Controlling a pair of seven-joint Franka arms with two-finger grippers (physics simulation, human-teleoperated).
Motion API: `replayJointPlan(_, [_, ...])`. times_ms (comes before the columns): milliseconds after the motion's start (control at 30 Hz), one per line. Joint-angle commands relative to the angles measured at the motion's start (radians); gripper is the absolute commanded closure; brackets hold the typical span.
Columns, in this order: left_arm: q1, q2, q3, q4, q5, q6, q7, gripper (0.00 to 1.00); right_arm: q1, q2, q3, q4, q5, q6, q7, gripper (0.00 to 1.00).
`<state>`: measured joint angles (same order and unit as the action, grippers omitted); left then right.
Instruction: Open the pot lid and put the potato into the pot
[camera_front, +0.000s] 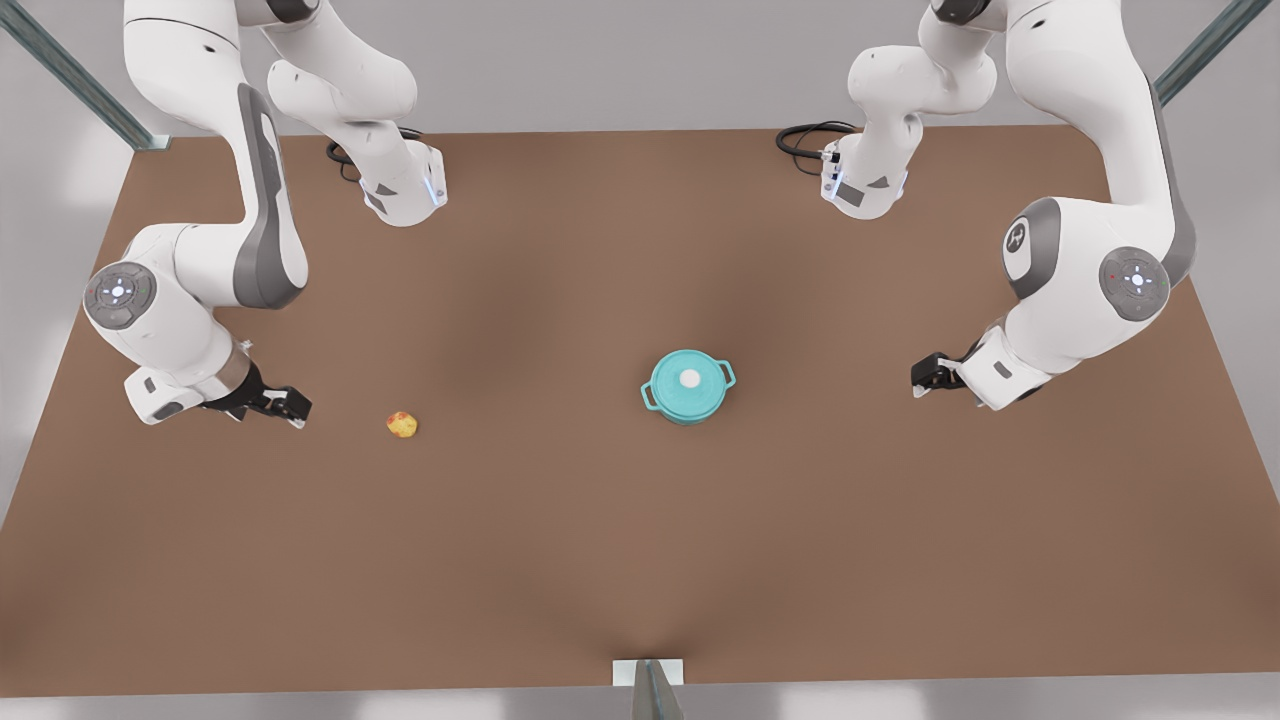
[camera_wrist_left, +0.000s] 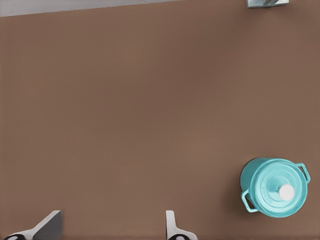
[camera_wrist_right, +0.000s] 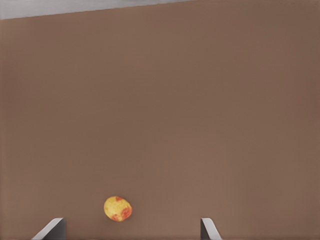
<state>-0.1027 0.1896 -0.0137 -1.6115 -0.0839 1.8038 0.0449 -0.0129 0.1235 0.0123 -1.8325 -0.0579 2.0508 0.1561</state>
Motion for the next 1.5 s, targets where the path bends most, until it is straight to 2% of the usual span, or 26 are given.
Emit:
replayJointPlan(0, [-0.002,-0.001,-0.002,-0.002,0.003,0.0,0.015,0.0,-0.001,-0.001,0.0,0.002,0.001,-0.001,0.025,0.0])
replayJointPlan(100, [-0.005,-0.003,-0.005,-0.022,-0.023,-0.023,0.07,0.0,0.013,-0.001,0.009,0.003,-0.005,-0.001,-0.027,0.0])
replayJointPlan(133, [-0.026,0.027,-0.032,-0.016,-0.017,-0.023,0.001,0.0,0.024,-0.001,0.009,0.003,-0.002,-0.009,-0.237,0.0])
replayJointPlan(167, [-0.096,0.028,-0.074,0.065,0.024,-0.041,-0.146,0.0,0.031,-0.001,0.017,0.003,-0.002,-0.012,-0.465,0.0])
replayJointPlan(233, [-0.273,0.069,-0.091,0.111,0.027,-0.087,-0.506,0.0,0.045,-0.001,0.02,0.004,-0.003,-0.026,-0.653,0.0])
replayJointPlan(300, [-0.33,0.106,-0.092,0.097,0.021,-0.078,-0.712,0.0,0.044,-0.001,0.02,0.004,-0.003,-0.026,-0.806,0.0])
replayJointPlan(333, [-0.345,0.154,-0.101,0.097,0.007,0.003,-0.842,0.0,0.045,-0.001,0.02,0.004,-0.003,-0.026,-0.871,0.0])
replayJointPlan(367, [-0.374,0.2,-0.109,0.082,0.016,0.093,-0.933,0.0,0.079,0.013,0.023,0.006,-0.003,-0.026,-0.876,0.0])
replayJointPlan(400, [-0.381,0.197,-0.112,0.002,0.016,0.195,-0.974,0.0,0.08,0.028,0.021,0.019,-0.003,-0.026,-0.872,0.0])
replayJointPlan(467, [-0.434,0.2,-0.112,-0.067,0.039,0.268,-1.039,0.0,0.116,0.094,0.024,0.084,0.018,-0.009,-0.866,0.0])
replayJointPlan(567, [-0.471,0.283,-0.112,-0.056,0.072,0.378,-1.088,0.01,0.182,0.173,0.038,0.095,-0.06,0.011,-0.687,0.0])
replayJointPlan(767, [-0.511,0.436,-0.112,0.015,0.136,0.52,-1.097,0.01,0.214,0.166,0.034,-0.089,-0.085,0.206,-0.678,0.0])
replayJointPlan(800, [-0.516,0.439,-0.112,0.013,0.136,0.528,-1.097,0.01,0.203,0.17,0.032,-0.129,-0.094,0.27,-0.678,0.0])
replayJointPlan(900, [-0.542,0.429,-0.111,-0.056,0.165,0.528,-1.096,0.01,0.203,0.225,0.008,-0.132,-0.122,0.287,-0.676,0.0])
replayJointPlan(933, [-0.537,0.395,-0.108,-0.091,0.203,0.526,-1.094,0.01,0.203,0.239,-0.005,-0.129,-0.123,0.287,-0.678,0.0])
replayJointPlan(1000, [-0.528,0.291,-0.104,-0.088,0.21,0.405,-1.054,0.01,0.203,0.262,-0.014,-0.128,-0.123,0.285,-0.678,0.0])
replayJointPlan(1100, [-0.532,0.3,-0.106,-0.114,0.266,0.404,-1.062,0.0,0.199,0.286,-0.014,-0.134,-0.122,0.273,-0.676,0.0])
replayJointPlan(1200, [-0.54,0.291,-0.106,-0.211,0.276,0.513,-1.094,0.0,0.199,0.288,-0.014,-0.162,-0.122,0.275,-0.675,0.0])
replayJointPlan(1467, [-0.532,0.33,-0.104,-0.212,0.288,0.563,-1.099,0.0,0.183,0.305,-0.015,-0.228,-0.119,0.272,-0.675,0.0])
